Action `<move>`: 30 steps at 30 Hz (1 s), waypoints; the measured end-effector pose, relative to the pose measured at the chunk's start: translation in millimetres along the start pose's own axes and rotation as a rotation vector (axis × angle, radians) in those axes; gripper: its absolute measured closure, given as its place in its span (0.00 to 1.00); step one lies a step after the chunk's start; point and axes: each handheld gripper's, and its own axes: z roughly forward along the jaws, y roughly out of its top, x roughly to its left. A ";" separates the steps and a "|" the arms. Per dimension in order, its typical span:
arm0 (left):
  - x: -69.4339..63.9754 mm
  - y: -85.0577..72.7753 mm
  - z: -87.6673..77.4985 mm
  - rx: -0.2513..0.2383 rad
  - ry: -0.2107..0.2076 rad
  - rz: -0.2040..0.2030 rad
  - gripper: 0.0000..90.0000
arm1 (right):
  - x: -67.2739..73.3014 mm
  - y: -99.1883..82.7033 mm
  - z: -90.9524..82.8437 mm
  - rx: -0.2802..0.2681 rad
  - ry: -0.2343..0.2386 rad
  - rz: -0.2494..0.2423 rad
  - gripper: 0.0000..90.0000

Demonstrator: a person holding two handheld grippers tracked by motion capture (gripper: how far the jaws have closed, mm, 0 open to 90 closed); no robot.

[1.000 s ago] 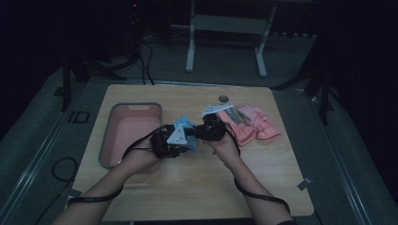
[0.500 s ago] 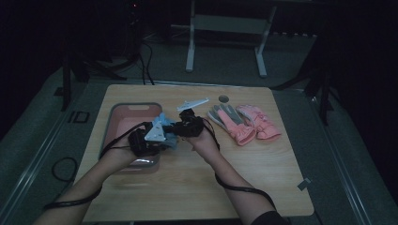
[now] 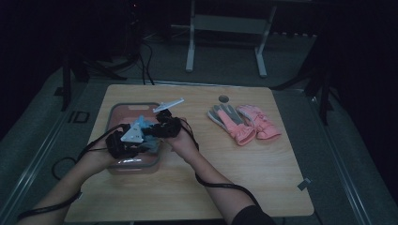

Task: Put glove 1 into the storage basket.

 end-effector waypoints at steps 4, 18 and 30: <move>4.7 -12.9 -1.9 0.009 0.004 -0.017 0.87 | 3.3 4.5 12.5 0.014 0.008 -0.002 0.92; 23.6 -34.5 19.1 0.057 -0.052 -0.035 0.87 | -8.1 1.9 52.3 0.095 -0.013 0.025 0.92; 41.7 -31.8 37.9 0.123 -0.101 -0.045 0.86 | -15.2 4.5 51.4 0.098 -0.055 0.073 0.58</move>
